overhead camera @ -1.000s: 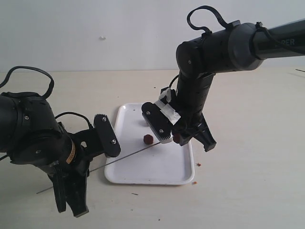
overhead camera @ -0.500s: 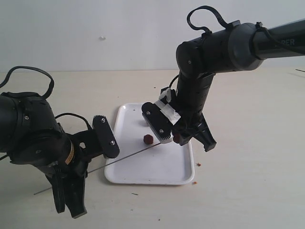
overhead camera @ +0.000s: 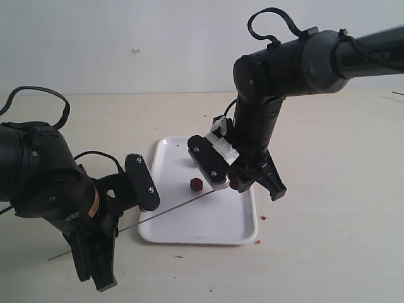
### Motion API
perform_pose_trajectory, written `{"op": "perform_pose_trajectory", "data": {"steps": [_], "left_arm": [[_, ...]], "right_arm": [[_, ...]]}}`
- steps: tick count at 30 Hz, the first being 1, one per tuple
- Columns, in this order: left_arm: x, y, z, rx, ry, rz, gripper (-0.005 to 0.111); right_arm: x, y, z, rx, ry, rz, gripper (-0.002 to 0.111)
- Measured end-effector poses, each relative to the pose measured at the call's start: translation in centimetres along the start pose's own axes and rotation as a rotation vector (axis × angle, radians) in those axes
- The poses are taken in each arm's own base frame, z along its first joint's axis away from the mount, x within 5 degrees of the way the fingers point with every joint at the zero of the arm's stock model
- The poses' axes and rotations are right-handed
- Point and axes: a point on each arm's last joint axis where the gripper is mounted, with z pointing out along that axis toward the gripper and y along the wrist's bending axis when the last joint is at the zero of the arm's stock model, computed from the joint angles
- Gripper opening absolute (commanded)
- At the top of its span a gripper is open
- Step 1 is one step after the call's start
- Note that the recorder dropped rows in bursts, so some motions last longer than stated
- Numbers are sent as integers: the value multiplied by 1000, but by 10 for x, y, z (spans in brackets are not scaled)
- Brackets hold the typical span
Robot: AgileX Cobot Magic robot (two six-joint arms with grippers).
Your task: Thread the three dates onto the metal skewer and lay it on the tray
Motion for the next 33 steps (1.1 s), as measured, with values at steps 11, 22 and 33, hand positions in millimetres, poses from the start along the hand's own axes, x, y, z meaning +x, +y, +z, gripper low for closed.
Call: {"op": "perform_pose_trajectory", "data": {"steps": [11, 22, 33], "left_arm": [[0, -1, 0, 10, 1, -7, 0], [-1, -1, 0, 11, -13, -12, 0], [-18, 7, 0, 3, -43, -44, 0]], "right_arm": [[-11, 1, 0, 3, 21, -38, 31], [-19, 1, 0, 5, 26, -32, 31], [-21, 1, 0, 8, 2, -12, 31]]}}
